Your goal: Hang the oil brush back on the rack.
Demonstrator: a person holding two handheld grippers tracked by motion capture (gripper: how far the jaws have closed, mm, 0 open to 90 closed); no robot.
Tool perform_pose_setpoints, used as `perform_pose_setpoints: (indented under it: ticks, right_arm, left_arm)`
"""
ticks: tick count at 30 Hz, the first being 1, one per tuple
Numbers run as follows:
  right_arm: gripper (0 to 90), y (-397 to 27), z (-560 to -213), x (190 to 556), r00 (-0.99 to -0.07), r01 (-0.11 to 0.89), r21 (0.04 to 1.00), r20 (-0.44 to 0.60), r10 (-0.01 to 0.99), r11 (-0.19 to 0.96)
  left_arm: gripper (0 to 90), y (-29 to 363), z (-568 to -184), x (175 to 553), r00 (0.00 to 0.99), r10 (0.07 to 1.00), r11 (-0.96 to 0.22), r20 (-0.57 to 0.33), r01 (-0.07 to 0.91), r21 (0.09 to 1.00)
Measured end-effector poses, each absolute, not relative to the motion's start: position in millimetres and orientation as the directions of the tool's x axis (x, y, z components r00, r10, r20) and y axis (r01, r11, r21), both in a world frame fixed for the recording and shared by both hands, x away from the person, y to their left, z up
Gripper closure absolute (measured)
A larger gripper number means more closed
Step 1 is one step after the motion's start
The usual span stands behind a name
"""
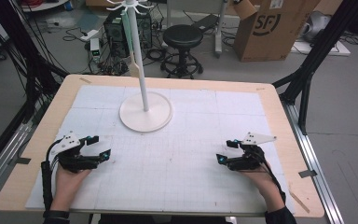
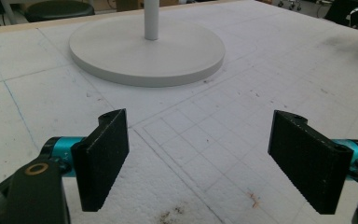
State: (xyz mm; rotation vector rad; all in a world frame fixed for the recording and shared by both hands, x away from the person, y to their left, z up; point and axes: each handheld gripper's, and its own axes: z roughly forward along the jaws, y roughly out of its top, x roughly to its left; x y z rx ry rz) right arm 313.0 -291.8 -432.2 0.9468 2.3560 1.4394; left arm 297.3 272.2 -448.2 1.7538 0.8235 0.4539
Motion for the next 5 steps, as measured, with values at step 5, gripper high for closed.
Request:
perform_pose_setpoints:
  ticks: [5]
  right_arm:
    - [22.3,-293.3,-432.6,313.6,-0.762,0.417,0.856,0.145,0.631,0.307]
  left_arm:
    - [20.9,272.1,-448.2,297.3,0.687,0.721,-0.169,-0.094,0.305,0.937]
